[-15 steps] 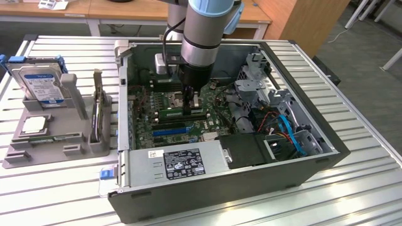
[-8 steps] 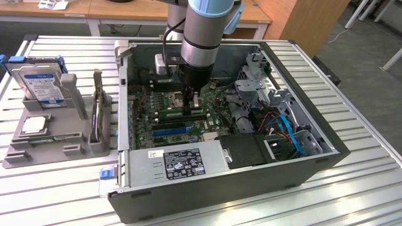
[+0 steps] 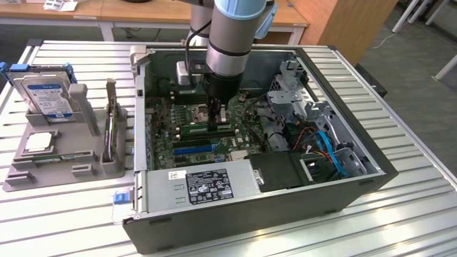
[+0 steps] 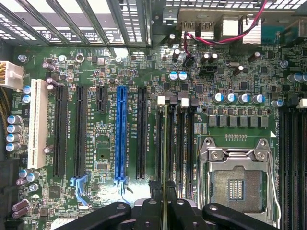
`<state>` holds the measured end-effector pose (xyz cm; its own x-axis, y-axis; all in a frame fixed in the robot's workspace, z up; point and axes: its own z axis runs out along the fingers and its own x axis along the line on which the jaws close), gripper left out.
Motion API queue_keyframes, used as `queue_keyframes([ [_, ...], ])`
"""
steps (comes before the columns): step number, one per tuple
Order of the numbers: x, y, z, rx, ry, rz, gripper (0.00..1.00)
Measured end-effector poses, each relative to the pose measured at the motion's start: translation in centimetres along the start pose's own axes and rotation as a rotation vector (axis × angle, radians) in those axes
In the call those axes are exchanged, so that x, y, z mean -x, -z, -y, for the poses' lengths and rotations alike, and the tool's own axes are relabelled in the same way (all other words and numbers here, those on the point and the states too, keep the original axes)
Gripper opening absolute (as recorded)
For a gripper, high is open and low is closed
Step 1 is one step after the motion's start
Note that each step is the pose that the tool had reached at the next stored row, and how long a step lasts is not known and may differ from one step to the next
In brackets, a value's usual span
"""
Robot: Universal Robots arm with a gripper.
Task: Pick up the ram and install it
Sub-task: 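Insert the ram into the slot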
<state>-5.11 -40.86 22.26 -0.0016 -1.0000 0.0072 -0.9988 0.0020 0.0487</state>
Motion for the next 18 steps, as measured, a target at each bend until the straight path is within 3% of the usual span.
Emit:
queue_keyframes([
  [18,0.00,-0.09,-0.03,-0.0004,0.000,0.0000,0.14],
])
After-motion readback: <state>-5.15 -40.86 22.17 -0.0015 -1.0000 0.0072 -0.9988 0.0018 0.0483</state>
